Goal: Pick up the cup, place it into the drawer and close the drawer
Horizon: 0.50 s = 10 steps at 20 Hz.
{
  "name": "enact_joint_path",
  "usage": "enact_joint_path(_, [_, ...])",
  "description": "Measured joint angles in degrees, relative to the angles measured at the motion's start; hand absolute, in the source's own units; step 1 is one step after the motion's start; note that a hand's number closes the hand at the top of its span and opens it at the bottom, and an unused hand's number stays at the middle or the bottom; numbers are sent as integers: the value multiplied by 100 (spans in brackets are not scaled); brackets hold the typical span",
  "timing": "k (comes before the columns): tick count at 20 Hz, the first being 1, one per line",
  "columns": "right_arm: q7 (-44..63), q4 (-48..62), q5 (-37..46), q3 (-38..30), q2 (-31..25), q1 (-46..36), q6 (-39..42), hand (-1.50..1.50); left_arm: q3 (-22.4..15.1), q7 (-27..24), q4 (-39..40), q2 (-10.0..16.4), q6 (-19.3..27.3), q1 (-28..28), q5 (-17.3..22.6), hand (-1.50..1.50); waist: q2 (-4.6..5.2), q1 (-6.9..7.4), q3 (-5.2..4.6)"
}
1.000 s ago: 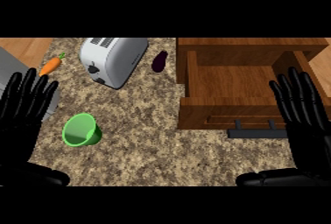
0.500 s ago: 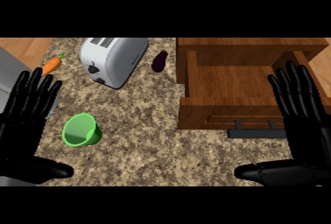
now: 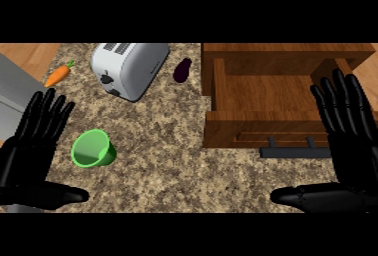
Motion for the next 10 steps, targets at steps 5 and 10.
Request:
enact_joint_path(5, [122,8,-93,-99,-60,-128,18,-150,171,-163,428,97,-116,46,-105,-150,1,-2,-1])
enact_joint_path(10, [173,-24,-204,-185,-142,-129,118,-150,315,-575,996,129,-191,110,-348,-150,3,-6,0])
